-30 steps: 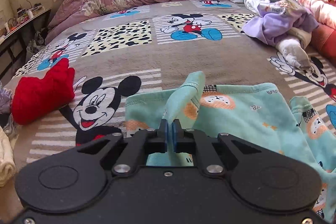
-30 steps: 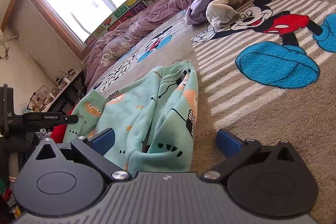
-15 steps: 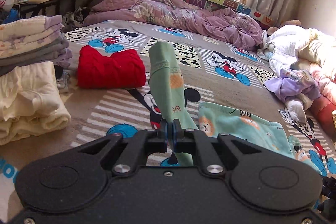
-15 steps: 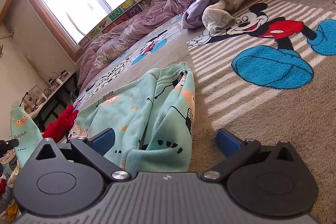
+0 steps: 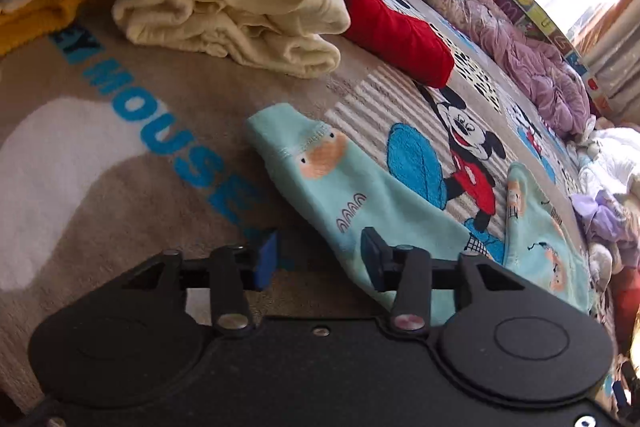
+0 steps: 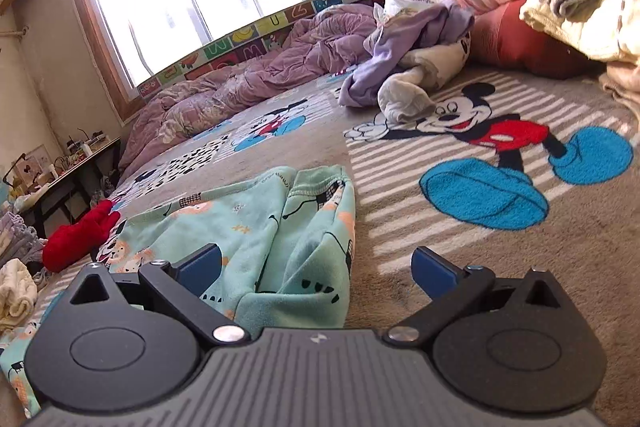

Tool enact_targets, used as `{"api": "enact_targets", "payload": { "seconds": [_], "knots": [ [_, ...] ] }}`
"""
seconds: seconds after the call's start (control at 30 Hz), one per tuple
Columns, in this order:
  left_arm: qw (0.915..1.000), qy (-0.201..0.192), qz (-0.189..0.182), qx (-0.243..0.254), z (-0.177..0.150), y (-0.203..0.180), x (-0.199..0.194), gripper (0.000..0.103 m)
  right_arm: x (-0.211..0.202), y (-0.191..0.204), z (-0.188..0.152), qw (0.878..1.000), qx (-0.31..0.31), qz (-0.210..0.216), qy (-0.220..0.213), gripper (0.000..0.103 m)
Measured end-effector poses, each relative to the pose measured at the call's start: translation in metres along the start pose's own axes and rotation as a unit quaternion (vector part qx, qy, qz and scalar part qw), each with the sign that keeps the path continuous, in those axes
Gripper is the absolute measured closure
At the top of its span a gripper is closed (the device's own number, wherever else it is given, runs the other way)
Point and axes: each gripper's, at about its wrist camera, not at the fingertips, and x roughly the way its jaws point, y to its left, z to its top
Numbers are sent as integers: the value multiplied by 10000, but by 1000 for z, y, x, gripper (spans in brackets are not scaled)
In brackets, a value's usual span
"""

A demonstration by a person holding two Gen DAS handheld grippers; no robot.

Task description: Fold clothes

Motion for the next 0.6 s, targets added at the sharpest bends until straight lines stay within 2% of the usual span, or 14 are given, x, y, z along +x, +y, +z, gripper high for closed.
{"api": "enact_targets", "payload": {
  "seconds": [0.1,0.17,0.2,0.23,0.3,0.37,0.43,0.47,0.5,0.53,0.57,0.6],
  "knots": [
    [9989,-15,-192,-435,3,12,-3,52,-28,31,4,9957,-836,210,-347,7],
    [9979,-60,-214,-615,5,18,-3,52,-36,56,5,9897,-1249,641,-279,18],
    [9972,-80,-231,-704,7,20,-3,53,-38,72,2,9856,-1434,888,-134,29],
    [9966,-107,-246,-773,9,22,-2,52,-39,88,0,9804,-1615,1125,18,36],
    [9956,-141,-261,-886,13,25,1,52,-46,135,-11,9615,-2149,1689,298,35],
    [9951,-162,-261,-940,19,26,4,52,-54,176,-28,9375,-2756,2091,368,33],
    [9949,-175,-242,-961,26,25,10,54,-57,222,-53,9044,-3497,2386,532,29],
    [9954,-183,-233,-912,30,24,12,54,-53,245,-69,8874,-3921,2346,616,29],
    [9961,-198,-229,-832,35,21,14,67,-49,260,-82,8740,-4217,2310,710,30],
    [9971,-226,-234,-687,41,17,15,78,-43,273,-95,8634,-4412,2293,854,40],
    [9979,-255,-239,-543,46,13,15,95,-36,282,-105,8566,-4566,2207,952,45],
    [9985,-283,-244,-397,52,9,16,97,-29,290,-115,8509,-4708,2093,1026,63]
  ]
}}
